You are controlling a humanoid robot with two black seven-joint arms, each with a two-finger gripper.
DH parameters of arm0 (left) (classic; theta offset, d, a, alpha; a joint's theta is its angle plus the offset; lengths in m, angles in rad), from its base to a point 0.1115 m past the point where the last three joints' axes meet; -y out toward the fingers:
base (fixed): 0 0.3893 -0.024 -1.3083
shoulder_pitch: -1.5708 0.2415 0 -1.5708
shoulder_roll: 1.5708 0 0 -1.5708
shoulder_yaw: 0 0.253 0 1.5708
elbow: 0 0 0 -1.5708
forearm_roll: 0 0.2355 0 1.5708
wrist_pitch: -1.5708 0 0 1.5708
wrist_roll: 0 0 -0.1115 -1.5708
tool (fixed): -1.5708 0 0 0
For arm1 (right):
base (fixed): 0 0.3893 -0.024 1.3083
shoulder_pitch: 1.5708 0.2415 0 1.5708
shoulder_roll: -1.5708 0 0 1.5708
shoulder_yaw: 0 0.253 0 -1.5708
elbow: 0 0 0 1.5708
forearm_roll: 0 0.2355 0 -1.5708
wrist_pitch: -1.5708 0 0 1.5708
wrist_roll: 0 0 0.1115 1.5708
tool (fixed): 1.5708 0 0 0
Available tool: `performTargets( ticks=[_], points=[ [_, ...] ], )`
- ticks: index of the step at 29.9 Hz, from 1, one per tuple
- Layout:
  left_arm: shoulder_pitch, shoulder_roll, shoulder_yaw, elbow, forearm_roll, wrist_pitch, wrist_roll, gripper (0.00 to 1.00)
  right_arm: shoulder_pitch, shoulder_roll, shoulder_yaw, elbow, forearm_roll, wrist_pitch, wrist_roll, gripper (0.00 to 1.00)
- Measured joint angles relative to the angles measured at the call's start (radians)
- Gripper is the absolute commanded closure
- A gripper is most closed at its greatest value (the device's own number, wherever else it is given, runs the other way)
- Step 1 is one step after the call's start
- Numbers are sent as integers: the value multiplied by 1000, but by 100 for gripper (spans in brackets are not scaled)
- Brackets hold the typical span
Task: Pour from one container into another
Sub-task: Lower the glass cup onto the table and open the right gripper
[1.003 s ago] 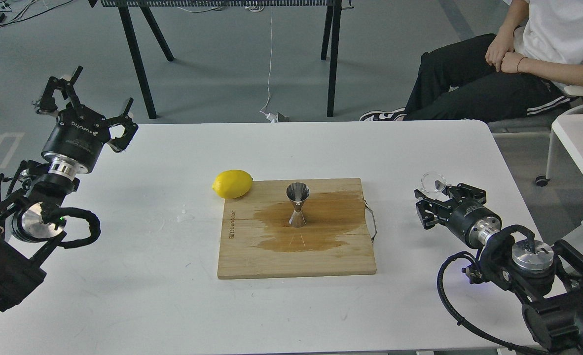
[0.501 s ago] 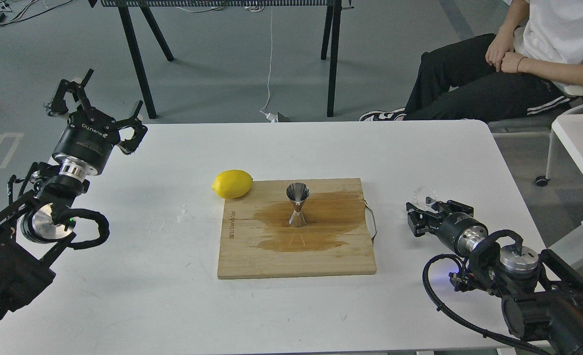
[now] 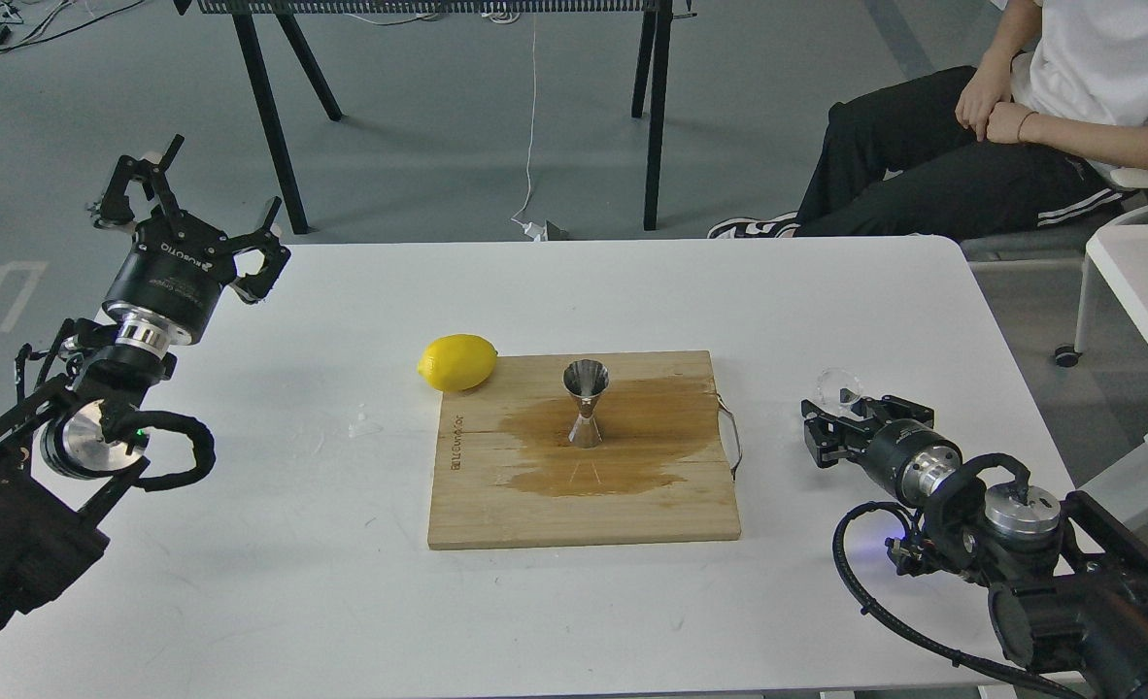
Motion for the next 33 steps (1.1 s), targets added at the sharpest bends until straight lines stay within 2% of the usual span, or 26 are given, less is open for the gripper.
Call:
performTargets(
  ticks=[7, 13, 14, 15, 16, 17, 20, 21, 23, 27, 28, 30, 33],
  points=[
    [0, 0, 0, -1, 0, 1, 0, 0, -2, -6, -2, -1, -2, 3, 4, 38],
    [0, 1, 0, -5, 0, 3, 0, 0, -6, -6, -3, -1, -4, 10, 9, 39],
    [0, 1, 0, -5, 0, 3, 0, 0, -7, -6, -3, 0, -5, 12, 9, 40],
    [0, 1, 0, -5, 0, 3, 0, 0, -7, -6, -3, 1, -5, 15, 9, 49],
    [0, 1, 0, -5, 0, 2, 0, 0, -8, -6, -3, 2, -6, 19, 9, 63],
    [0, 1, 0, -5, 0, 1, 0, 0, -8, -6, -3, 2, -6, 22, 9, 73],
    [0, 2, 0, -5, 0, 0, 0, 0, -8, -6, -5, 2, -9, 25, 8, 72],
    [0, 2, 0, -5, 0, 0, 0, 0, -8, -7, -6, 2, -9, 25, 8, 63],
    [0, 2, 0, -5, 0, 0, 0, 0, -8, -7, -6, 2, -10, 26, 8, 37],
    [0, 2, 0, -5, 0, 0, 0, 0, -7, -7, -6, 1, -10, 26, 10, 31],
    [0, 1, 0, -5, 0, 0, 0, 0, -6, -7, -6, 0, -10, 25, 10, 26],
    [0, 1, 0, -5, 0, 0, 0, 0, -6, -7, -6, -1, -10, 25, 11, 9],
    [0, 1, 0, -5, 0, -2, 1, 0, -7, -7, -5, -1, -10, 25, 11, 8]
  ],
)
